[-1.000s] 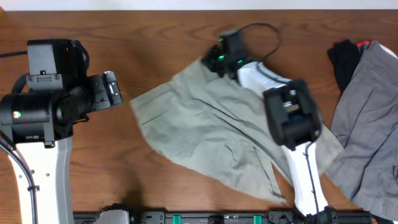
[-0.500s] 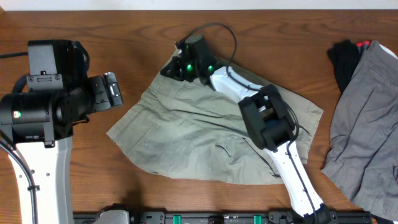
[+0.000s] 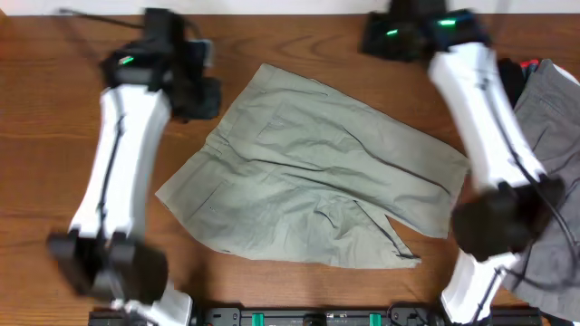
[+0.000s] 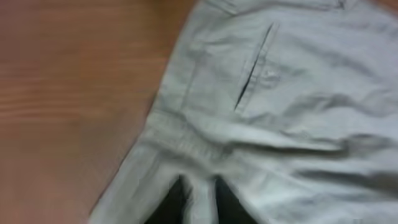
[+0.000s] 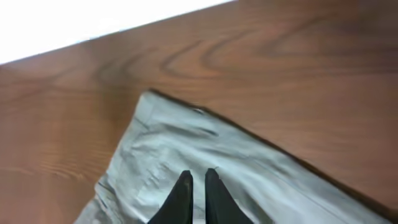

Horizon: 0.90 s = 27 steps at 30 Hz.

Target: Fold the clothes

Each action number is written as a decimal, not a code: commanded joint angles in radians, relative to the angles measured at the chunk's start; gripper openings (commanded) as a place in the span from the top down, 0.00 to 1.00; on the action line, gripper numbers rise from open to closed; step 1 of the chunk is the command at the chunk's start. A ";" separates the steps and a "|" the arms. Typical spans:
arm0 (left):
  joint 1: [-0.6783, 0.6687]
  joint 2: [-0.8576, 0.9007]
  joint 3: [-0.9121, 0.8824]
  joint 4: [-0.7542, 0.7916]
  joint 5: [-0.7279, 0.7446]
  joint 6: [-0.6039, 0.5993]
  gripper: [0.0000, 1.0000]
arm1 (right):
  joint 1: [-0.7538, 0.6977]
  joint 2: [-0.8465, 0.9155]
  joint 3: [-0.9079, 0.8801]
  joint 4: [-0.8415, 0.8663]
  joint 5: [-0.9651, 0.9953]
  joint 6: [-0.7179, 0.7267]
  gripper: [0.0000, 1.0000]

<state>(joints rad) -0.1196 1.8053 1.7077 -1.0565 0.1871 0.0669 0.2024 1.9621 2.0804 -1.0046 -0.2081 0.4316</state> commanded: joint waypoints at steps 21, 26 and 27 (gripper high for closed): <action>-0.137 0.531 -0.005 0.383 -0.017 0.352 0.94 | -0.059 -0.084 0.000 -0.274 0.100 -0.096 0.98; -0.102 0.610 -0.005 0.462 -0.336 0.130 0.94 | -0.059 -0.084 0.000 -0.284 0.100 -0.096 0.98; -0.086 0.623 -0.005 0.475 -0.386 0.094 0.94 | -0.059 -0.084 0.000 -0.288 0.100 -0.096 0.98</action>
<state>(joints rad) -0.2611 2.2944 1.7306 -0.5995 0.0803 0.3096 0.1432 1.8736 2.0804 -1.2854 -0.1184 0.3511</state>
